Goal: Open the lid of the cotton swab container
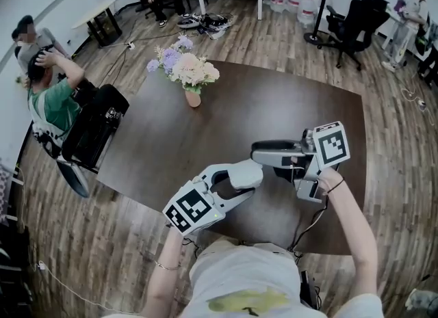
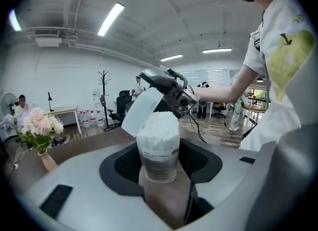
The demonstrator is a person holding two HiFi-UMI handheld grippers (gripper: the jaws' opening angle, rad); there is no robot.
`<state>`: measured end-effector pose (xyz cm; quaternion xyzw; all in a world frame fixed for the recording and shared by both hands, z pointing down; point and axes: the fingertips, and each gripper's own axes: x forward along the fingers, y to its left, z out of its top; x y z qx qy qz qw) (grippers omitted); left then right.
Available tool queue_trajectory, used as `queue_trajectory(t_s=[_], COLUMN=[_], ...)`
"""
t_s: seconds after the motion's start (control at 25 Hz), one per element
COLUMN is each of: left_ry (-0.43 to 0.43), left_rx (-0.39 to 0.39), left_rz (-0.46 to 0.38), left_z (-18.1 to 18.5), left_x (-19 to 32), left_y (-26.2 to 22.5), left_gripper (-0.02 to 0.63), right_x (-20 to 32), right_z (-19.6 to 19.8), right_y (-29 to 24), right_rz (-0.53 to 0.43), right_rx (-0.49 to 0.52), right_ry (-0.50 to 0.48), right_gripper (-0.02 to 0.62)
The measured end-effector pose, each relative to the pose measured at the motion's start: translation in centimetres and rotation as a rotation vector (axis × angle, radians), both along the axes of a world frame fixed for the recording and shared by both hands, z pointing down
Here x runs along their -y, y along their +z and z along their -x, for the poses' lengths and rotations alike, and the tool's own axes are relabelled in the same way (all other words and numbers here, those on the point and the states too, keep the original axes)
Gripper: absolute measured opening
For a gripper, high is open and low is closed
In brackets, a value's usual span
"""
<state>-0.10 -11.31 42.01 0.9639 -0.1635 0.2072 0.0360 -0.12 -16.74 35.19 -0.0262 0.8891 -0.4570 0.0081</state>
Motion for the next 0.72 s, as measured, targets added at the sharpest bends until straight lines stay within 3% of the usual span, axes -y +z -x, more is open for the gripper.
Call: queue_trajectory(t_s=[0.16, 0.48, 0.72], left_ry=[-0.058, -0.248, -0.396], left_rx=[-0.001, 0.0, -0.011], left_rz=[0.004, 0.005, 0.0], left_z=[1.3, 3.5, 5.1], left_x=[0.8, 3.0, 4.4], left_y=[0.3, 0.6, 0.8], left_gripper=[0.233, 0.233, 0.233], right_x=[0.7, 1.9, 1.9], right_z=[-1.2, -3.8, -5.2], right_y=[0.1, 1.9, 3.1], right_rz=[-0.047, -0.238, -0.396], right_rx=[-0.008, -0.121, -0.224], right_ry=[0.071, 0.298, 0.426], right_gripper=[0.221, 0.063, 0.028])
